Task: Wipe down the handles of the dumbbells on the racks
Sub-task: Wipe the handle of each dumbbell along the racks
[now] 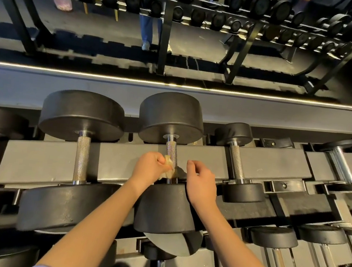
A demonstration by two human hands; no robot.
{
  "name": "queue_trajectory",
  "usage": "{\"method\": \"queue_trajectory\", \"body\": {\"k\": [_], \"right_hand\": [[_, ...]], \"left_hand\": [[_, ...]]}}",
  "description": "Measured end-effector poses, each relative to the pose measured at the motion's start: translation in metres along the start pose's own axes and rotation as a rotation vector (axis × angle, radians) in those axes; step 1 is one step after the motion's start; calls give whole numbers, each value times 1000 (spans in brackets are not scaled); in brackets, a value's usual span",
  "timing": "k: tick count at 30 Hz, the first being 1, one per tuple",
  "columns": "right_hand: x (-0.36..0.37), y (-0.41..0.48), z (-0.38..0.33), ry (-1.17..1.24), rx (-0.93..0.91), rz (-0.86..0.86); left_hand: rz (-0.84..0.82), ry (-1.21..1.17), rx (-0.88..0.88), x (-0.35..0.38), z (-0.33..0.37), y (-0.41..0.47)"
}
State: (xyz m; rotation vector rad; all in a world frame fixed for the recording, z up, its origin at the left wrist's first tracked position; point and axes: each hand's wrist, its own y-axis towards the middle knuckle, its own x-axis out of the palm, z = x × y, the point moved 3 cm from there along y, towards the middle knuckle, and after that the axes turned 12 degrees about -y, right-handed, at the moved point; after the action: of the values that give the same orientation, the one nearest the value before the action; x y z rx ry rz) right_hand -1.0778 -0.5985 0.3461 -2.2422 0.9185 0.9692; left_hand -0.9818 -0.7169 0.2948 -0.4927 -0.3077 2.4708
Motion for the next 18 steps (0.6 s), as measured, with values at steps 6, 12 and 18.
{"method": "queue_trajectory", "body": {"k": [6,12,18], "right_hand": [[1,1,1,35,-13,14],[0,1,0,32,-35,11],[-1,-1,-1,29,-60,-10]], "left_hand": [[109,-102,46,-6,13,17],[-65,-91,-38,-5,-1,4],[-252,49,-61,-13,-3,-7]]}}
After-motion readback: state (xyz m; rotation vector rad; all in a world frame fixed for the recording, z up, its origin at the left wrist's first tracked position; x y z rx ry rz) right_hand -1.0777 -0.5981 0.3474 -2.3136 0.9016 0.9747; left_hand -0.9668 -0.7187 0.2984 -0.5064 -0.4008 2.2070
